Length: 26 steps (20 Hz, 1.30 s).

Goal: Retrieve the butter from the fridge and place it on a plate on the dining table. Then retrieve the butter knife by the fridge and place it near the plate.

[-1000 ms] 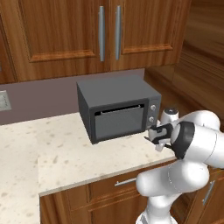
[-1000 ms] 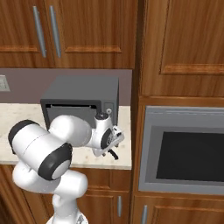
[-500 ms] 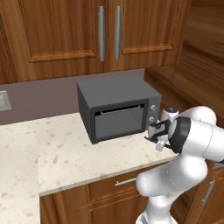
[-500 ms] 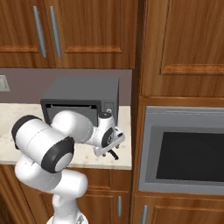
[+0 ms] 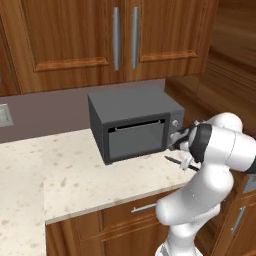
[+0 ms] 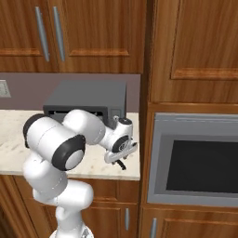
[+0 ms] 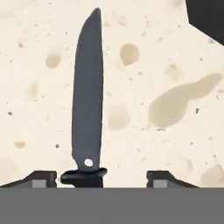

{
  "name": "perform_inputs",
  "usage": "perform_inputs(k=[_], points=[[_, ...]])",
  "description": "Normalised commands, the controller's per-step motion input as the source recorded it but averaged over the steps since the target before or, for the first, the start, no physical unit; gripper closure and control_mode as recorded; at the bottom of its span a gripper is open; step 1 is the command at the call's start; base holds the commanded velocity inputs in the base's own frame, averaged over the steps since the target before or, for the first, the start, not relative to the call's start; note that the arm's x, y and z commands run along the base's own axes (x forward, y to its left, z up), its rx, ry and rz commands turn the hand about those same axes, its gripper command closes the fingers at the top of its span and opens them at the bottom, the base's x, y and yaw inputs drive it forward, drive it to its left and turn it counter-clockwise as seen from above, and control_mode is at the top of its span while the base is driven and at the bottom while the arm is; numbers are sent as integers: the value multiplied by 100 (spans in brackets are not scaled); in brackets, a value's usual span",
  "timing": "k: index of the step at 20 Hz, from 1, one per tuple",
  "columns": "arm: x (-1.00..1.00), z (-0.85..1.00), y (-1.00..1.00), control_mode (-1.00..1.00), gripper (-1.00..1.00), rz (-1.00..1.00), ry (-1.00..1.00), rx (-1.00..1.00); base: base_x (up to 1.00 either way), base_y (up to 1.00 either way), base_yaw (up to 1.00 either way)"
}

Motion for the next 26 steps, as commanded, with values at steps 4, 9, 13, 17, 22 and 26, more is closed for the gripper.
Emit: perform_inputs(k=[4,9,13,17,22,26], points=[[30,-33,6,-100,-100,0,7,11,0,0,0],[12,-32,25,-100,-100,0,1,5,0,0,0],[0,-24,36,-100,-100,0,0,0,0,0,0],[0,-35,49,-100,100,0,0,0,0,0,0],[0,-32,36,-100,100,0,0,1,0,0,0],[0,-15,34,-100,100,0,0,0,0,0,0]])
